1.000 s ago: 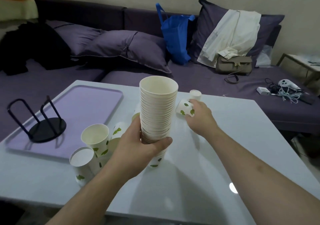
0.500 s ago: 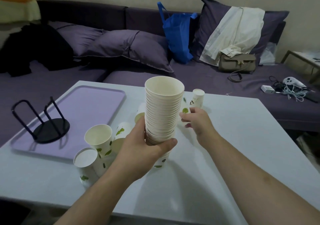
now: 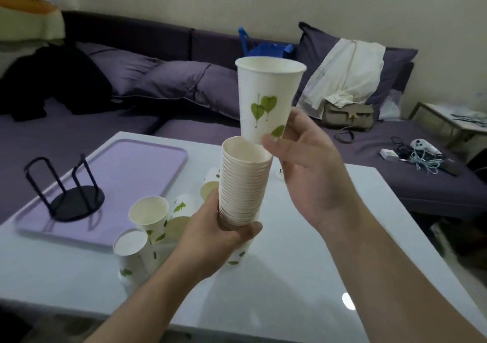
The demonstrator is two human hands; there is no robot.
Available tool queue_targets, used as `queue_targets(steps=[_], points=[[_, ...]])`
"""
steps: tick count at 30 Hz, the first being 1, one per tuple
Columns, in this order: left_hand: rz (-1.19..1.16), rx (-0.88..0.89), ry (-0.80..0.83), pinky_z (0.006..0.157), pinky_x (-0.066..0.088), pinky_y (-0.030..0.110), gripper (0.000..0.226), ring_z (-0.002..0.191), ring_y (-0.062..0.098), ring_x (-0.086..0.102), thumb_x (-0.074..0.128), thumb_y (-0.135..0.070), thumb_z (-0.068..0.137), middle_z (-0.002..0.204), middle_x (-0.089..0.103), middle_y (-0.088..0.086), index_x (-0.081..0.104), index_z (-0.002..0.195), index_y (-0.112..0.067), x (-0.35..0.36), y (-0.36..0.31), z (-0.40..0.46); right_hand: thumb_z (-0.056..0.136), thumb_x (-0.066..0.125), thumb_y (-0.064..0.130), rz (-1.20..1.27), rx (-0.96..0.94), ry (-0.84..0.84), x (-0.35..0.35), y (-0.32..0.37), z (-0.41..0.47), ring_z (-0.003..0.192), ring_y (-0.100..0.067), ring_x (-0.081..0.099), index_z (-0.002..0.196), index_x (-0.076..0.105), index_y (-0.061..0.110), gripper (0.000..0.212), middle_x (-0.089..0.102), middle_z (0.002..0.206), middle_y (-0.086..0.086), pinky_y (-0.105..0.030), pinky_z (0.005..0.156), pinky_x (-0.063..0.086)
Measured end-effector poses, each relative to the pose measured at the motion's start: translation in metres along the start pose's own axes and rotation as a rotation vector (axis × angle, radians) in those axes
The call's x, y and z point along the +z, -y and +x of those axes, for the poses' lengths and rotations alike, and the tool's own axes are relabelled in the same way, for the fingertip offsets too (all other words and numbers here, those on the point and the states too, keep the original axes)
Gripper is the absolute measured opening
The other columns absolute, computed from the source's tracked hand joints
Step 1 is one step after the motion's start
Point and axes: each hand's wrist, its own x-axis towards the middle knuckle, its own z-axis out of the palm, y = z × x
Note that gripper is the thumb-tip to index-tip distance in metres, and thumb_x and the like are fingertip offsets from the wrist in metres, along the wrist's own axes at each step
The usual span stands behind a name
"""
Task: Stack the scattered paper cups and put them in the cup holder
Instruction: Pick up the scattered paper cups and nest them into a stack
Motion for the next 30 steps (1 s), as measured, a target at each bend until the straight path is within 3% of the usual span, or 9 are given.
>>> queue_targets(steps=[4,8,11,14,17,19,22,25,30], points=[[0.008,0.016,0.013,0.092,0.065,0.039,0.062,0.103,0.007,0.074,0.093,-0.04,0.076,0.113,0.078,-0.016,0.062,0.129,-0.043,-0.003,0.001,-0.003,0.083,0.076,0.007,-0.084,0.069,-0.025,0.001,-0.016,-0.007,0.119,-0.028,0.07,0.131,0.066,0.007,0.049,0.076,0.126,-0.013,-0.038,0.103,0.049],[0.013,0.029,0.012,0.084,0.061,0.023,0.063,0.102,-0.002,0.072,0.094,-0.031,0.081,0.112,0.076,-0.024,0.06,0.133,-0.045,-0.004,0.001,-0.003,0.084,0.071,0.008,-0.095,0.124,0.03,-0.002,-0.027,-0.009,0.133,-0.033,0.063,0.143,0.058,0.01,0.061,0.072,0.135,-0.013,-0.045,0.115,0.049],[0.026,0.021,0.005,0.081,0.059,0.021,0.06,0.1,-0.003,0.072,0.094,-0.03,0.081,0.11,0.075,-0.025,0.061,0.129,-0.044,-0.005,0.002,-0.003,0.079,0.065,0.007,-0.043,0.088,0.006,-0.009,-0.03,-0.005,0.138,-0.034,0.058,0.146,0.055,0.01,0.067,0.067,0.141,-0.015,-0.045,0.118,0.045],[0.034,0.006,-0.004,0.082,0.056,0.02,0.057,0.099,-0.006,0.071,0.094,-0.035,0.08,0.109,0.075,-0.029,0.062,0.126,-0.044,-0.005,0.002,-0.003,0.076,0.059,0.008,-0.036,0.07,-0.133,-0.028,-0.039,0.006,0.132,-0.025,0.063,0.136,0.063,0.009,0.061,0.07,0.135,-0.009,-0.041,0.115,0.048],[0.002,-0.017,-0.013,0.084,0.057,0.023,0.055,0.098,-0.006,0.072,0.093,-0.031,0.08,0.108,0.077,-0.028,0.063,0.124,-0.044,-0.004,0.003,-0.001,0.069,0.062,0.009,-0.1,0.129,-0.379,-0.062,-0.065,0.02,0.113,-0.025,0.069,0.119,0.069,0.007,0.051,0.072,0.117,-0.008,-0.038,0.096,0.054],[-0.013,-0.022,-0.019,0.085,0.057,0.024,0.056,0.099,-0.007,0.073,0.094,-0.031,0.08,0.109,0.077,-0.029,0.063,0.125,-0.044,-0.004,0.003,0.002,0.067,0.065,0.012,-0.273,0.199,-0.47,-0.083,-0.087,0.022,0.106,-0.023,0.065,0.114,0.068,0.01,0.047,0.069,0.113,-0.004,-0.034,0.086,0.052],[-0.018,-0.025,-0.017,0.091,0.059,0.027,0.059,0.102,-0.009,0.072,0.095,-0.033,0.08,0.112,0.077,-0.029,0.063,0.128,-0.046,-0.002,0.004,0.007,0.08,0.065,0.004,-0.592,0.303,-0.531,-0.11,-0.117,0.025,0.102,-0.017,0.059,0.125,0.06,0.015,0.046,0.061,0.131,-0.004,-0.029,0.076,0.046],[-0.043,-0.03,-0.009,0.092,0.06,0.029,0.058,0.102,-0.008,0.073,0.094,-0.032,0.079,0.112,0.078,-0.027,0.064,0.127,-0.043,0.002,0.002,0.012,0.085,0.057,-0.003,-0.992,0.301,-0.544,-0.131,-0.134,0.035,0.12,-0.027,0.055,0.141,0.048,0.017,0.06,0.039,0.145,-0.007,-0.037,0.089,0.052],[-0.062,-0.041,-0.003,0.09,0.06,0.028,0.058,0.1,-0.007,0.074,0.094,-0.034,0.078,0.11,0.078,-0.026,0.063,0.127,-0.042,0.009,0.001,0.019,0.083,0.066,0.003,-1.335,0.256,-0.357,-0.148,-0.133,0.076,0.149,-0.033,0.03,0.163,0.031,0.03,0.092,0.017,0.166,-0.004,-0.037,0.104,0.041]])
